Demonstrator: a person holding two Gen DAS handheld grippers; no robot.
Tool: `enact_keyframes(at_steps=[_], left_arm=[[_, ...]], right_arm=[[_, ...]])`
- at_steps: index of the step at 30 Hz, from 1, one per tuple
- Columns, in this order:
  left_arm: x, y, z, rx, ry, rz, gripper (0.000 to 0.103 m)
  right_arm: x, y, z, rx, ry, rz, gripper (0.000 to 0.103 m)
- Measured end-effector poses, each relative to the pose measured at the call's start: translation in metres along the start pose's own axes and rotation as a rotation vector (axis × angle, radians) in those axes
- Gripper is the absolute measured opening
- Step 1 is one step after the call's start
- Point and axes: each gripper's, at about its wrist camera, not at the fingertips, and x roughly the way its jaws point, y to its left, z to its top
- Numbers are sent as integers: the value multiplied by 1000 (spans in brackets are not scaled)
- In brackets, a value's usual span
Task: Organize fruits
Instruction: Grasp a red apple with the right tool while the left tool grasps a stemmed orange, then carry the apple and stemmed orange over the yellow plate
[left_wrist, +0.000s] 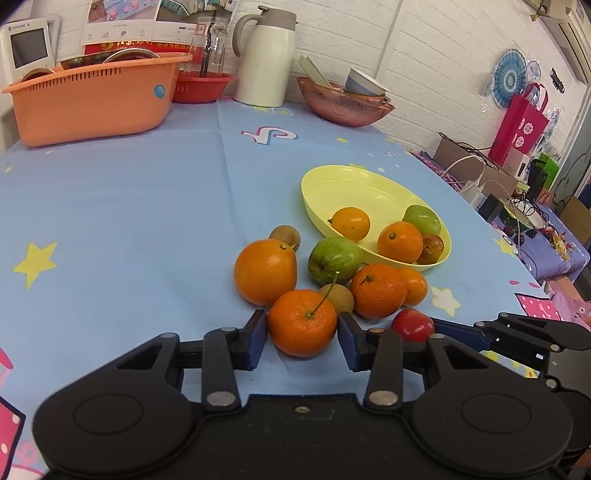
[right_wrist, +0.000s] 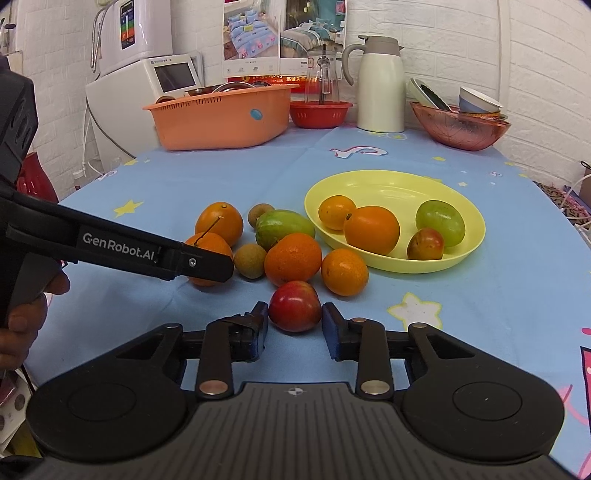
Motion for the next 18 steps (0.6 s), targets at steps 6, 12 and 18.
enact_keyframes(at_steps=[6, 12, 18], left_arm=[[-13, -4, 1, 11, -14, -5, 103], [-28, -15, 16, 47, -67, -37, 103], [-32, -25, 48, 72, -127, -90, 103]], right_arm=[[-6, -2, 1, 7, -12, -6, 55], [-19, -7, 8, 13, -61, -17, 55], [-29, -26, 32, 4, -139, -66, 55]])
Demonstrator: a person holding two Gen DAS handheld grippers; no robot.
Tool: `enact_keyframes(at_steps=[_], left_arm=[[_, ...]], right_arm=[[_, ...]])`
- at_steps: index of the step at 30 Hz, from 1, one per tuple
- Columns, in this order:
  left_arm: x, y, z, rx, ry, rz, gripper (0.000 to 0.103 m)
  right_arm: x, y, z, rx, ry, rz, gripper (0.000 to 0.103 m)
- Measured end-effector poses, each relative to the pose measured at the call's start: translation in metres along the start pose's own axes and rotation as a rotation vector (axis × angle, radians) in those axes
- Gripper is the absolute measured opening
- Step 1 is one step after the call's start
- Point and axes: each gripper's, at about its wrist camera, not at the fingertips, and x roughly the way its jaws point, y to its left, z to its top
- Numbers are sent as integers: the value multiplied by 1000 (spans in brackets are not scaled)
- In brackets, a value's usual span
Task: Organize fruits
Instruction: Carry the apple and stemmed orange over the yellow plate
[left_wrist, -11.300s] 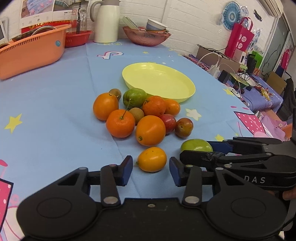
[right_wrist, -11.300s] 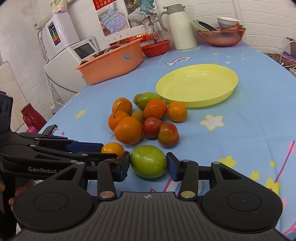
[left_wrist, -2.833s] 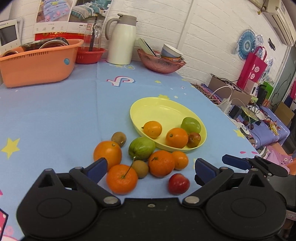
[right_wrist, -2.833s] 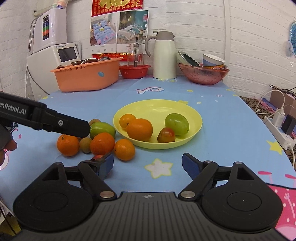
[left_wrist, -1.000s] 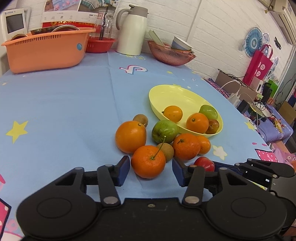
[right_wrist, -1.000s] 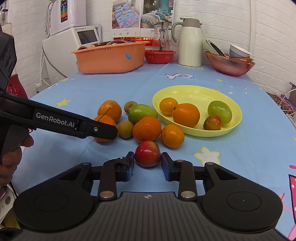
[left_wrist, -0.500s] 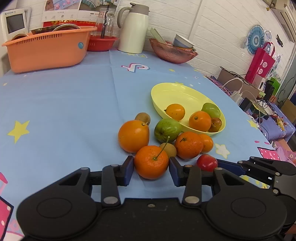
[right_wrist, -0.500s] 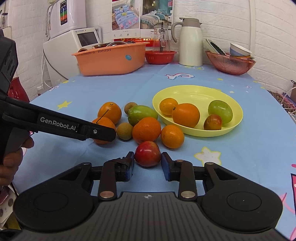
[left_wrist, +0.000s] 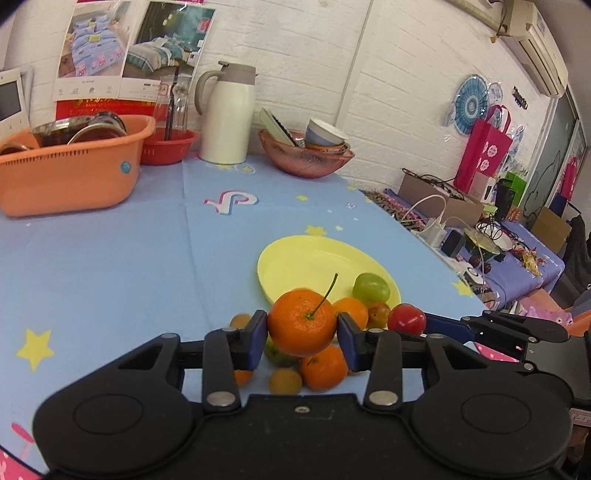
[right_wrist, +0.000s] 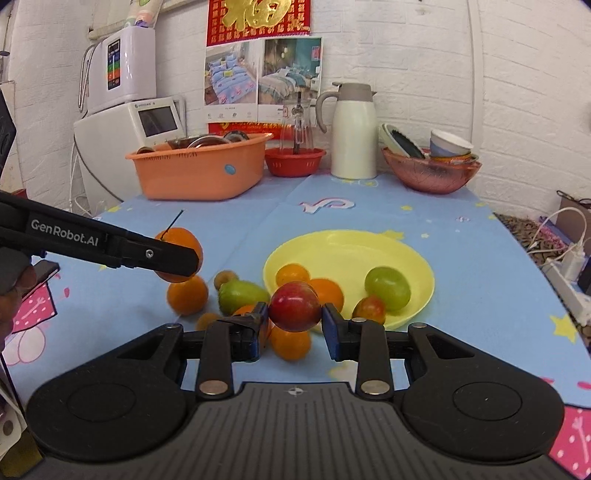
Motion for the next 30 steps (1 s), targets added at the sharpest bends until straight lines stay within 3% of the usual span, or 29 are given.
enact_keyframes(at_steps=[7, 11, 22, 30], left_arm=[[34, -3, 40, -9, -4, -35, 103], [62, -3, 53, 4, 24, -6, 103], [132, 13, 51, 0, 155, 17, 103], [154, 21, 46, 5, 203, 22, 103]], right_arm=[[15, -36, 33, 51, -59, -26, 55], [33, -57, 42, 94, -51, -59, 55], [86, -91, 35, 204, 54, -74, 55], [107, -99, 35, 212, 93, -74, 55]])
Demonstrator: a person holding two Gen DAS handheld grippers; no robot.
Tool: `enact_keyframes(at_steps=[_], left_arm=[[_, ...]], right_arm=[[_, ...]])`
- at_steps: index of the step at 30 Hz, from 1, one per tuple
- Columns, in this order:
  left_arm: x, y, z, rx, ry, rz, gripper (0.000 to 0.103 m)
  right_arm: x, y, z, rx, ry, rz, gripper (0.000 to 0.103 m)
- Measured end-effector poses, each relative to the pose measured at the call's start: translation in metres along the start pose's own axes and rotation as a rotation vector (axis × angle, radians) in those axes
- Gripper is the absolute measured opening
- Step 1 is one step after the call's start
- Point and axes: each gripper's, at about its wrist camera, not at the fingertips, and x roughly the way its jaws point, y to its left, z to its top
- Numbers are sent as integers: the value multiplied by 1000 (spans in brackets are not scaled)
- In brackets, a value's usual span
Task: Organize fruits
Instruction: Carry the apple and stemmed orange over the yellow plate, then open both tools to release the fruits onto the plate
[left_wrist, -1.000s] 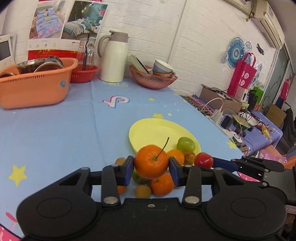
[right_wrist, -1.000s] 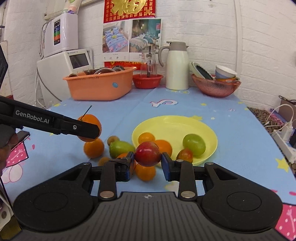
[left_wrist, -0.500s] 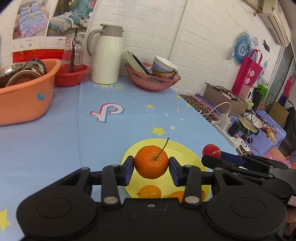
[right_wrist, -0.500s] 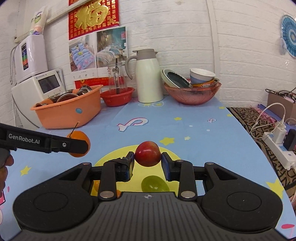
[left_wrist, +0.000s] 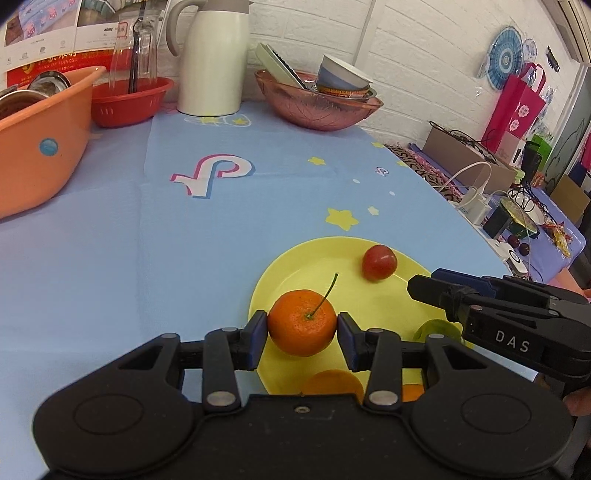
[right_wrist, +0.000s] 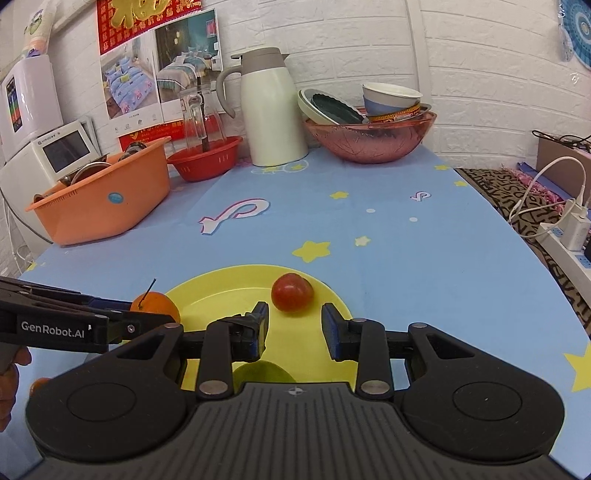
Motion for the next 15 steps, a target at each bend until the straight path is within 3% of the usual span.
enact_keyframes(at_steps=[13, 15], left_arm=[[5, 1, -3, 3, 2, -7, 103], [-1, -1, -3, 3, -16, -8, 103]], right_arm=[[6, 1, 0, -11, 4, -1, 56], [1, 4, 0, -29, -9, -2, 61]])
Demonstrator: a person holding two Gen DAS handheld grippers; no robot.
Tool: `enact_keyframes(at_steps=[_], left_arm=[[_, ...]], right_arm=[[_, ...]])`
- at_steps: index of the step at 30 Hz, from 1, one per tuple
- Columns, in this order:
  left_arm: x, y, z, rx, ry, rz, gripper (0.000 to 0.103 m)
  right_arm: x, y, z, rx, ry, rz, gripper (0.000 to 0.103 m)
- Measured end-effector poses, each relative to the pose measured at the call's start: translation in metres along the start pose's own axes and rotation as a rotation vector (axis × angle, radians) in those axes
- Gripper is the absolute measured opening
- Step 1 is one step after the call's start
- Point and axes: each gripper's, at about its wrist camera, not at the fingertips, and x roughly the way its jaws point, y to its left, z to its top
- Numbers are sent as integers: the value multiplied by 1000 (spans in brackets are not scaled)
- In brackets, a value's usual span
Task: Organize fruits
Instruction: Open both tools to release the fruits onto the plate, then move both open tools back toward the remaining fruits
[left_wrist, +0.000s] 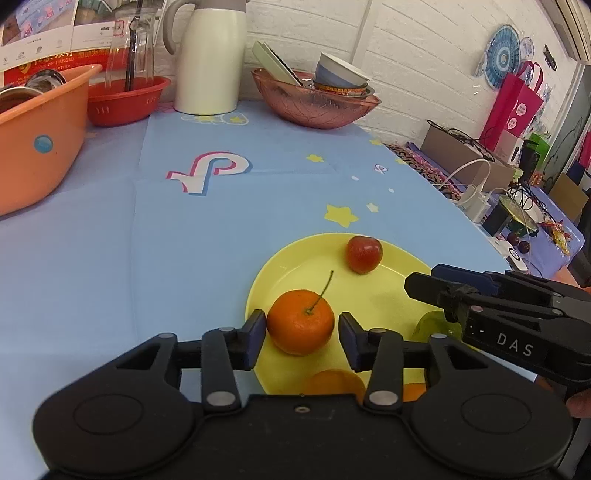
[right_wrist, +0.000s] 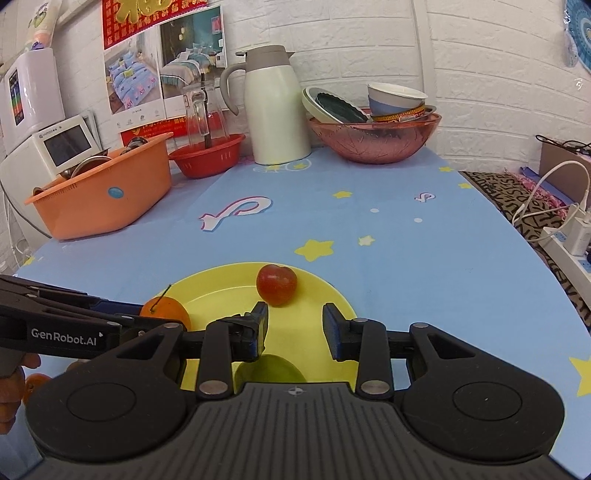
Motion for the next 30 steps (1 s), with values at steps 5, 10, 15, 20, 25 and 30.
enact_keyframes(at_steps=[5, 10, 15, 20, 25, 30], left_arm=[[-30, -6, -1, 0, -80, 10, 103], [-64, -12, -9, -18, -156, 41, 103], [-96, -14, -24, -76, -191, 60, 103], [-118, -12, -48, -113, -198, 62, 103], [-129, -13, -72, -117, -169, 92, 103], [-135, -10, -97, -130, -134, 102, 103]], right_arm=[[-20, 10, -2, -65, -57, -14, 103], [-44, 21, -10, -94, -94, -2, 103], [-66, 31, -20, -93, -118, 21, 103], [-85, 42, -33, -101, -132, 38, 103], [-96, 52, -50, -119, -123, 39, 103], [-103, 58, -66, -98, -108, 56, 103]])
